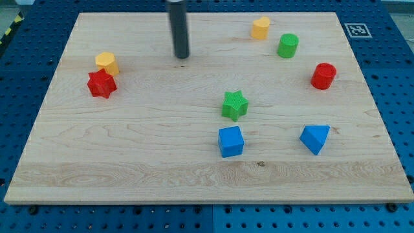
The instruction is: Slide the yellow heart diagonally towards the red star
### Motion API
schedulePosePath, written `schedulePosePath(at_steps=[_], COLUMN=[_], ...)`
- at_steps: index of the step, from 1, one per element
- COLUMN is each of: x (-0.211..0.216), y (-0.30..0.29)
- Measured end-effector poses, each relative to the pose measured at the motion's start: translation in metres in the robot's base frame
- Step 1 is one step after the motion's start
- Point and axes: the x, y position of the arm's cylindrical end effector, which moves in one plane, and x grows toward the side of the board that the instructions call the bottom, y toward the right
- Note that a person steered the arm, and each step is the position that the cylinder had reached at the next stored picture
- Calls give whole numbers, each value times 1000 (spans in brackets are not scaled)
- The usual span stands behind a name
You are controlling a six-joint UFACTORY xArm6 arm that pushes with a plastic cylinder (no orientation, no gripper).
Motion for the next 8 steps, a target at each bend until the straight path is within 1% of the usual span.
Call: schedulePosePath(at_steps=[1, 2, 3, 4, 5, 6, 8], x=[-36, -91, -126, -126, -122, -114, -76], y=[5, 57, 121, 186, 210, 197, 166])
